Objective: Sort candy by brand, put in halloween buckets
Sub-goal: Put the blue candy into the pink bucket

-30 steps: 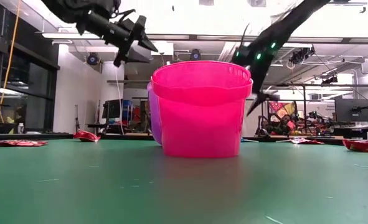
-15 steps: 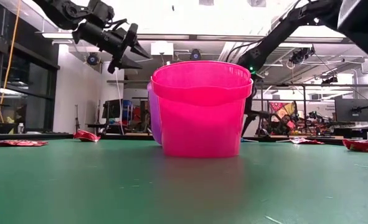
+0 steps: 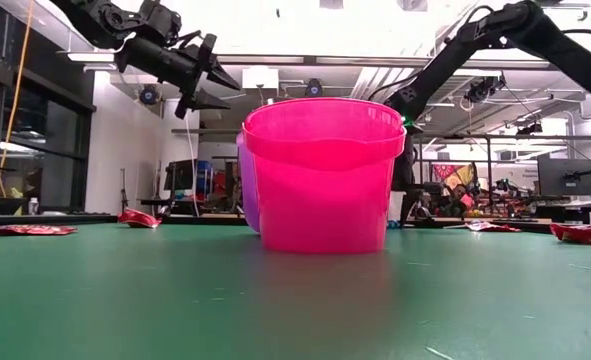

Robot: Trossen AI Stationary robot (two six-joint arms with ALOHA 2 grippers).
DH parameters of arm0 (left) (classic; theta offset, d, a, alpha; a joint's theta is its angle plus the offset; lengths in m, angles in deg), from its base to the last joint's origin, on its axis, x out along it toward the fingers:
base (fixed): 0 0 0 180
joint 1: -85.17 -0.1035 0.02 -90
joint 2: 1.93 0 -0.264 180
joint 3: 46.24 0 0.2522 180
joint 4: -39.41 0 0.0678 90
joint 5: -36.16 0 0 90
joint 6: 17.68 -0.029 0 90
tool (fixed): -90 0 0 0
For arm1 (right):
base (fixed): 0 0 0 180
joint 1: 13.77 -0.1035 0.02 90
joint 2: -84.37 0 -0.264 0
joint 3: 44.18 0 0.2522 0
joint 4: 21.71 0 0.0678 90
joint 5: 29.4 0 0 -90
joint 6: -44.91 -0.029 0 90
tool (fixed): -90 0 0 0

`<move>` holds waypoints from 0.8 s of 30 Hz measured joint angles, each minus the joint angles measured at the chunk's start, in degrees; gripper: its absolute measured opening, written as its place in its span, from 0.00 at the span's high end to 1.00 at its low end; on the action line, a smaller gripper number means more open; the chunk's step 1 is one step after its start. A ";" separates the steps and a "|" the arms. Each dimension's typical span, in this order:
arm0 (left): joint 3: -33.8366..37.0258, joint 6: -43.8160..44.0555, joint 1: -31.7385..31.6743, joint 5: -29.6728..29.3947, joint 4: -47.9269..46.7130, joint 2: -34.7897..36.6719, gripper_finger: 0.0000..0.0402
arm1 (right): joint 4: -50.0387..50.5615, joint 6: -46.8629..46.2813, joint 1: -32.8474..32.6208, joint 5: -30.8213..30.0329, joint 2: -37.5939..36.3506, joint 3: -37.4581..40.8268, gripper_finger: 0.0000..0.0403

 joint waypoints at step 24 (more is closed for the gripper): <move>0.00 1.38 -0.82 0.50 -1.25 2.66 0.42 | 14.72 40.33 -7.67 -7.77 -14.65 0.24 0.91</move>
